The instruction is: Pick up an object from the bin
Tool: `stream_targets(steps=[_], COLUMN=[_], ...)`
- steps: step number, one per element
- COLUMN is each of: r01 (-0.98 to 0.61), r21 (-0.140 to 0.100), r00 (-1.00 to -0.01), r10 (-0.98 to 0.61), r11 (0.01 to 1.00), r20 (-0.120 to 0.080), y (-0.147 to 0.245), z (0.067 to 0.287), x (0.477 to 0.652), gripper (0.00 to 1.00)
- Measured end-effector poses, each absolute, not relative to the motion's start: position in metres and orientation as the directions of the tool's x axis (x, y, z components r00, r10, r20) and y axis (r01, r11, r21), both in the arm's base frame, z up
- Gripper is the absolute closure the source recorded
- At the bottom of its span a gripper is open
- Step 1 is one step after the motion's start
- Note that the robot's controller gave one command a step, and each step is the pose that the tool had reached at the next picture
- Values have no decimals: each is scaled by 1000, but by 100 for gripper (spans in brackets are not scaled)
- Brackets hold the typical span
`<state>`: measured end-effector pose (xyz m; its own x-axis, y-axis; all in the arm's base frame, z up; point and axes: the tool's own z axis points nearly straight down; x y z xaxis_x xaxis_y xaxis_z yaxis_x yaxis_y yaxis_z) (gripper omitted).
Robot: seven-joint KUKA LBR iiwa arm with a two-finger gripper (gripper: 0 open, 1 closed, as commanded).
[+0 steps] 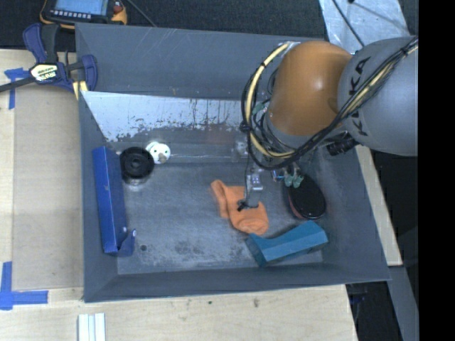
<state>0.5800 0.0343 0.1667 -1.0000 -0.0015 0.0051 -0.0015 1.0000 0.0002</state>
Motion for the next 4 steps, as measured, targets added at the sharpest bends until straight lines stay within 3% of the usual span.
stream_targets(steps=[1,2,3,4], r01=[-1,-92,-191,-188], r21=[0,-1,-1,0], r00=[-1000,-996,-981,-982], r10=[-1,-92,-191,-188], r11=[1000,996,981,982], r20=[3,-3,-11,-5], y=[34,41,32,28], z=[169,170,120,105], x=[580,592,599,597], gripper=[0,0,0,0])
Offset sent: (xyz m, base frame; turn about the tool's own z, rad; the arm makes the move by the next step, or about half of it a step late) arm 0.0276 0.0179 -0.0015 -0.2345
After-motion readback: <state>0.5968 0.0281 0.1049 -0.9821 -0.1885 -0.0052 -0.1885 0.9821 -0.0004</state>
